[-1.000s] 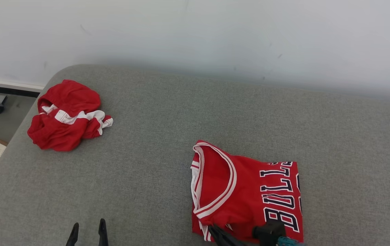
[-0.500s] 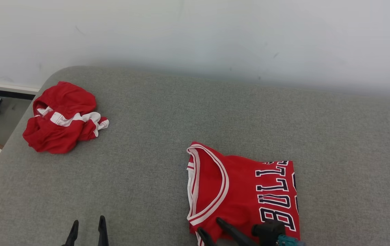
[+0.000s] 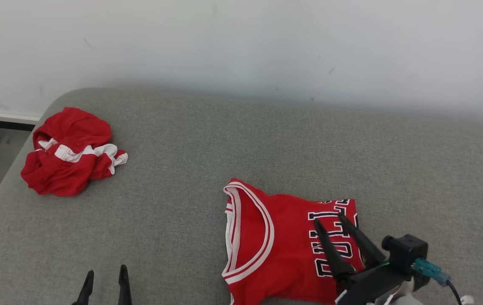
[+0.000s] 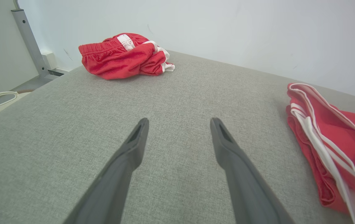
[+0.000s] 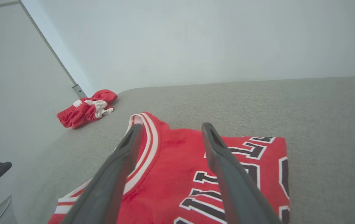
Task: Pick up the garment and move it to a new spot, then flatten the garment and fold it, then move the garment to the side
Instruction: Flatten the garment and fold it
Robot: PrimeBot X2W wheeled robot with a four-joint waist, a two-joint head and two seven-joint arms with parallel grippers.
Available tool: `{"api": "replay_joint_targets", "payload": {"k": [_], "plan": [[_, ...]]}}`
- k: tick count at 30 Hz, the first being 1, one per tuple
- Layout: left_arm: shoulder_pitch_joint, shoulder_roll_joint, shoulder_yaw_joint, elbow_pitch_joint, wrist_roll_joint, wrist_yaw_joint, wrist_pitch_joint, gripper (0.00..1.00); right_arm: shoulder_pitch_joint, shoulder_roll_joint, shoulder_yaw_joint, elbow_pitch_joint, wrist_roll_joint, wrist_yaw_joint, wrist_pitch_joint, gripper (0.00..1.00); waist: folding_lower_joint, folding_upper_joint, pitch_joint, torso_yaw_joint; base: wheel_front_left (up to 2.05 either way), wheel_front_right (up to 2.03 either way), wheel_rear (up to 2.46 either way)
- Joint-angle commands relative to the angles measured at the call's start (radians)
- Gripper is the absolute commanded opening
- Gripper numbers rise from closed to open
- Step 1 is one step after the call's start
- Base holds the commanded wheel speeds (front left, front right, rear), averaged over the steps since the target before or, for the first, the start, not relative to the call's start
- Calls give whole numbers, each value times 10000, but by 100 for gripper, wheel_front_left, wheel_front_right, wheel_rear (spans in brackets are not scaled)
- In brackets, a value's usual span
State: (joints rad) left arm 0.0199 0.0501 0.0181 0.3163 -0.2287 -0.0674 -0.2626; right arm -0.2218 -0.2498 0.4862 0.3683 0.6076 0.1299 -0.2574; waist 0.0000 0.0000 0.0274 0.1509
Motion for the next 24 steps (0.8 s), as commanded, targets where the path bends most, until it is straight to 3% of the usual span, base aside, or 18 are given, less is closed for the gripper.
{"api": "replay_joint_targets", "payload": {"k": [1, 3, 7, 11, 17, 24], "plan": [[61, 5, 46, -39, 72, 15, -31, 100, 138, -28, -171, 43, -243, 9, -80, 42, 0, 0, -10, 8, 0, 0, 0], [94, 4, 57, -94, 112, 8, -30, 100, 236, 76, -868, 148, -738, 9, -78, 0, 0, 0, -22, 11, 0, 0, 0], [156, 4, 59, -154, 151, 6, -30, 100, 549, 356, -1961, 235, -1693, 9, -79, 0, 0, 0, -23, 9, 0, 0, 0], [175, 5, 25, -168, 199, -13, -30, 100, 743, 618, -2311, 502, -2426, 9, -81, 0, 0, 0, -14, 41, 0, 0, 0], [33, 7, -34, -82, 248, -87, -30, 100, 583, 985, -2084, 1769, -3164, 8, -66, 0, 0, 0, 7, 215, 0, 0, 0], [75, 5, 29, 1, 326, -155, -30, 100, 346, 1419, -1591, 2802, -3242, 8, -65, 0, 0, 0, -67, 380, 0, 0, 0]]}}
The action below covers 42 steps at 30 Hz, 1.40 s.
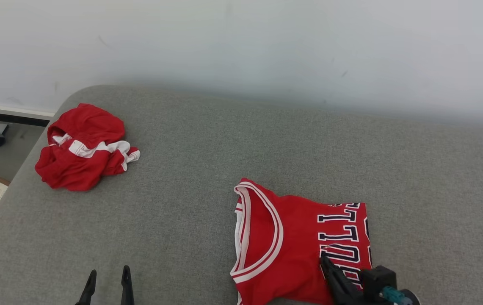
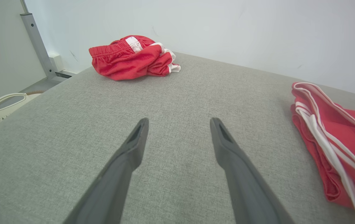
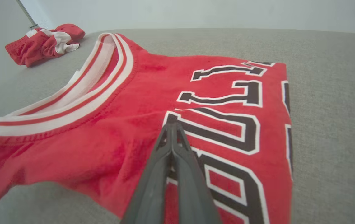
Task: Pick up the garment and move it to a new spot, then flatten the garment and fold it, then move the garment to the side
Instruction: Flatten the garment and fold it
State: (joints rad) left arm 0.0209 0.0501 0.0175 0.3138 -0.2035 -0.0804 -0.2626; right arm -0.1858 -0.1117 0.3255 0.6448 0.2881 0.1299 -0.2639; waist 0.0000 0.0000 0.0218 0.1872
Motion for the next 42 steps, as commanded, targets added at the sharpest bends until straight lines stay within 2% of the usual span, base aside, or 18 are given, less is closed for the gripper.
{"api": "replay_joint_targets", "payload": {"k": [1, 11, 20, 26, 35, 36, 37, 38, 39, 40, 41, 42], "plan": [[75, 5, 32, 37, 78, -35, -30, 100, -34, 93, 116, 132, 9, 8, 1, 0, 0, 0, -20, 37, 0, 0, 0], [32, 5, -34, 73, 14, -47, -30, 100, -190, 551, 1862, 419, 600, 10, 1, 0, 0, 0, -39, 283, 0, 0, 0], [16, 5, -28, 97, -22, 1, -30, 100, -497, 614, 3602, 343, 1736, 8, -1, 0, 0, 0, -60, 392, 0, 0, 0], [138, 5, 23, -38, -84, 70, -30, 100, -717, 588, 3024, -179, 1800, 8, 1, 0, 0, 0, -42, 119, 0, 0, 0], [191, 5, 89, -252, 36, 77, -31, 100, -150, -64, 562, -1888, 945, 8, -1, 0, 0, 0, -91, -587, 0, 0, 0], [201, 5, 92, -283, 49, 80, -30, 100, -59, -90, 297, -2074, 852, 10, 0, 14, 0, 0, -102, -668, 0, 0, 0], [226, 3, 98, -298, 58, 88, -31, 100, 58, -127, -31, -2269, 737, 8, 0, 33, 0, 0, -115, -758, 0, 0, 0], [252, 7, 112, -318, 76, 82, -30, 100, 184, -139, -268, -2429, 625, 8, 0, 44, 0, 0, -132, -838, 0, 0, 0], [270, 5, 112, -344, 84, 83, -31, 100, 337, -151, -515, -2602, 525, 10, 0, 73, 0, 0, -141, -907, 0, 0, 0], [270, 5, 112, -344, 84, 83, -31, 100, 337, -151, -515, -2602, 525, 10, 0, 73, 0, 0, -141, -907, 0, 0, 0], [289, 5, 138, -382, 82, 85, -30, 100, 470, -137, -707, -2733, 424, 10, 0, 89, 0, 0, -153, -989, 0, 0, 0], [296, 5, 131, -416, 114, 81, -30, 100, 596, -144, -900, -2863, 337, 8, 0, 100, 0, 0, -151, -1049, 0, 0, 0]]}}
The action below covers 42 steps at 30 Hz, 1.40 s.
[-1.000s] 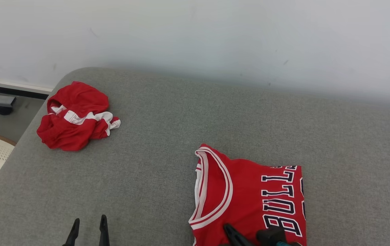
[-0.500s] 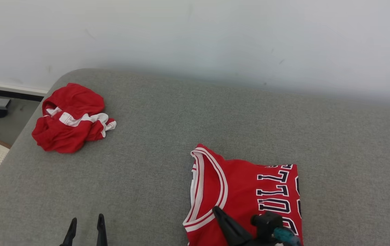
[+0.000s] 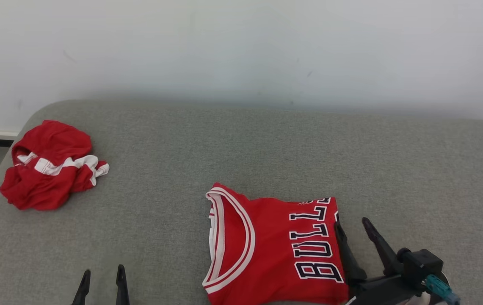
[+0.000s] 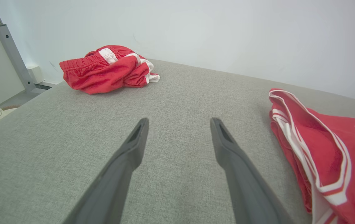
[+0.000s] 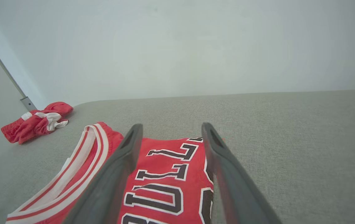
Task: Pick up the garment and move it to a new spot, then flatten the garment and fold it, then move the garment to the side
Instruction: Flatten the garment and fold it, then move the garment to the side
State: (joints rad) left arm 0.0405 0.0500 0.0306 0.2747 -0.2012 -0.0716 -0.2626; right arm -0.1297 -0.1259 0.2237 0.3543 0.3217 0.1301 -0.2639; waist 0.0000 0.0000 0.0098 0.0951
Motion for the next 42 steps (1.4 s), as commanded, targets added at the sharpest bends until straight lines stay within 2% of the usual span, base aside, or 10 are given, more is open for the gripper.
{"api": "replay_joint_targets", "payload": {"k": [1, 5, 10, 19, 29, 42], "plan": [[106, 7, 11, -55, 119, -9, -31, 100, 163, 1, -85, -93, -65, 6, 0, 100, 0, 0, -36, -201, 0, 0, 0], [98, 7, 53, -177, 242, -30, -31, 100, 677, 113, -753, -566, -293, 6, 0, 100, 0, 0, -40, -426, 0, 0, 0], [274, 5, 188, -405, 674, -69, -31, 100, 1113, 228, -1034, -1075, -484, 6, 0, 100, 0, 0, -51, -810, 0, 0, 0], [481, 5, 336, -916, 1218, -11, -31, 100, 1930, 570, -1933, -1572, -721, 6, 0, 100, 0, 0, -191, -990, 0, 0, 0], [666, 43, 146, -773, 1974, 41, -30, 100, 2224, 686, -1919, -1357, -1191, 6, 0, 100, 0, 0, -295, -978, 0, 0, 0], [815, 131, 128, -894, 1906, 106, -30, 100, 2280, 725, -1960, -1209, -1367, 6, 0, 100, 0, 0, -304, -804, 0, 0, 0]]}}
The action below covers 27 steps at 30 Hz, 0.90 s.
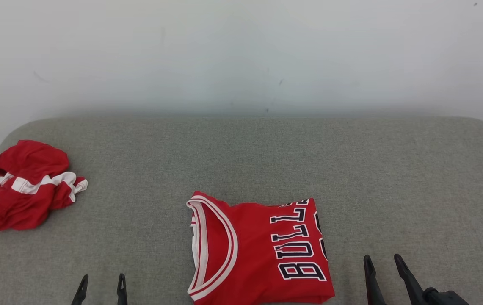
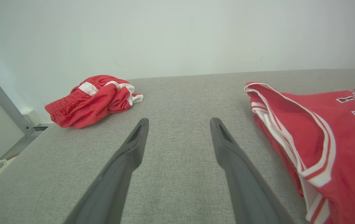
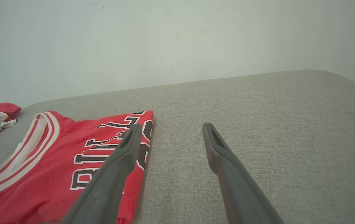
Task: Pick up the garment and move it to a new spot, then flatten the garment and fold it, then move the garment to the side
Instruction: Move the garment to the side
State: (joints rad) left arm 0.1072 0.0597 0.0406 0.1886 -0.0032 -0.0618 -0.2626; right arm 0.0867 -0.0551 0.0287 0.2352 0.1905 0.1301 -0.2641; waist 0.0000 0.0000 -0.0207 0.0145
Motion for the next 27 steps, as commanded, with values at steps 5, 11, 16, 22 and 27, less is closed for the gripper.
{"api": "replay_joint_targets", "payload": {"k": [5, 11, 16, 22, 27], "plan": [[146, 30, 65, -43, -105, 11, -30, 100, 83, 30, 0, 42, -78, 6, 2, 100, 0, 0, 23, 12, 0, 0, 0], [140, 37, 73, -52, -86, 18, -30, 100, 73, 39, 5, 104, -82, 6, 2, 100, 0, 0, 60, 12, 0, 0, 0], [153, 36, 68, -66, -86, 22, -30, 100, 96, 45, -2, 110, -91, 6, 1, 100, 0, 0, 84, 17, 0, 0, 0], [112, 28, 76, -75, -123, 20, -30, 100, 94, 50, 20, 111, -105, 6, 2, 100, 0, 0, 105, 41, 0, 0, 0], [137, 12, 58, -74, -136, 45, -30, 100, 28, 51, 46, 150, -81, 6, 2, 100, 0, 0, 109, 59, 0, 0, 0]]}}
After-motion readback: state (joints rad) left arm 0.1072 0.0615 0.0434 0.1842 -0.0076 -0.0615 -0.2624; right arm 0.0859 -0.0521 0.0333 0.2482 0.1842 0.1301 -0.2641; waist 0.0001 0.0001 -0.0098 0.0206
